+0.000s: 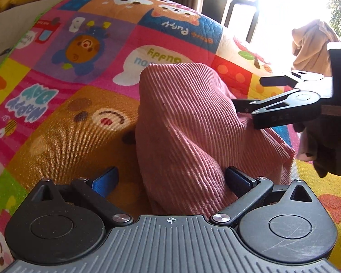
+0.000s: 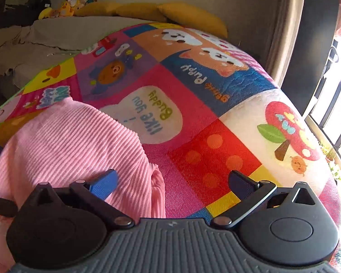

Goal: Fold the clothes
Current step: 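Release the dress bundle with the left gripper and pull both grippers back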

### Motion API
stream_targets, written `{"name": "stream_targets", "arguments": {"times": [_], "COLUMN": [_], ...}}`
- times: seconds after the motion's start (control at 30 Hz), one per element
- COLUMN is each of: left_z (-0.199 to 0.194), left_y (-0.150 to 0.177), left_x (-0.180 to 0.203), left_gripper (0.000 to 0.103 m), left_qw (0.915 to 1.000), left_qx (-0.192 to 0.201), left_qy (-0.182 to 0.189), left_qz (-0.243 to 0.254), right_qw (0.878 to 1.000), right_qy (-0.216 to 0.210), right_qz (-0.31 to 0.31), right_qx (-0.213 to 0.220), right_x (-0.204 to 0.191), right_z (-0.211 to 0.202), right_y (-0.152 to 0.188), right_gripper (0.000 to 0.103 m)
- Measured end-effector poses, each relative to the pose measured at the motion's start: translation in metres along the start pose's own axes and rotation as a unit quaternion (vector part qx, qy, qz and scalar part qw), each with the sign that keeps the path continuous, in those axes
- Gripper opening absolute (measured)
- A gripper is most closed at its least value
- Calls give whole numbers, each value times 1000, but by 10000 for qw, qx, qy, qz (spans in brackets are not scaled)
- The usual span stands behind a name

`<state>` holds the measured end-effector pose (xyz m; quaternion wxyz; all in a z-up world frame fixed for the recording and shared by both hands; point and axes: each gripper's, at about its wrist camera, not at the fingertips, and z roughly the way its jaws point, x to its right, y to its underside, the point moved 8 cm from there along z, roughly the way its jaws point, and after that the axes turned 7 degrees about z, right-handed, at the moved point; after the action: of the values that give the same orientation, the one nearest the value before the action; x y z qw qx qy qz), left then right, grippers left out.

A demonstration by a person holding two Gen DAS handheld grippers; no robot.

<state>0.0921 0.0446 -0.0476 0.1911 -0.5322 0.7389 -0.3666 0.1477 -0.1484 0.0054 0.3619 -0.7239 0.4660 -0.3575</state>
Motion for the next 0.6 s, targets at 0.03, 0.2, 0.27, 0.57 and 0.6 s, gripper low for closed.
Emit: {"name": "stream_targets", "arguments": {"times": [0.03,0.2,0.27,0.57,0.6], "left_z": [-4,-14,-13,-11,-14], "left_y": [1,5,5,3,-1], "left_x": [0,3,6,17,14], "left_gripper": [102,102,102,102,102], "left_qw": [9999,9988,9987,9983,9985], "left_qx": [1,-61,-86,-151,-89], "left_qy": [96,444,477,551,523], "left_qz": [-53,-202,-184,-136,-152], "right_qw": [10000,9998,9966,9714,9722], "right_qy": [24,23,-688,-1565,-1534], "right_qz": [-26,-186,-433,-1772,-1764], "right_qx": [-10,-14,97,-223,-154], "right_x": [-1,-6,-22,-115,-119], "right_z": [2,7,-27,-44,-38], "right_y": [1,5,7,49,47], "right_gripper": [103,103,103,103,103]}}
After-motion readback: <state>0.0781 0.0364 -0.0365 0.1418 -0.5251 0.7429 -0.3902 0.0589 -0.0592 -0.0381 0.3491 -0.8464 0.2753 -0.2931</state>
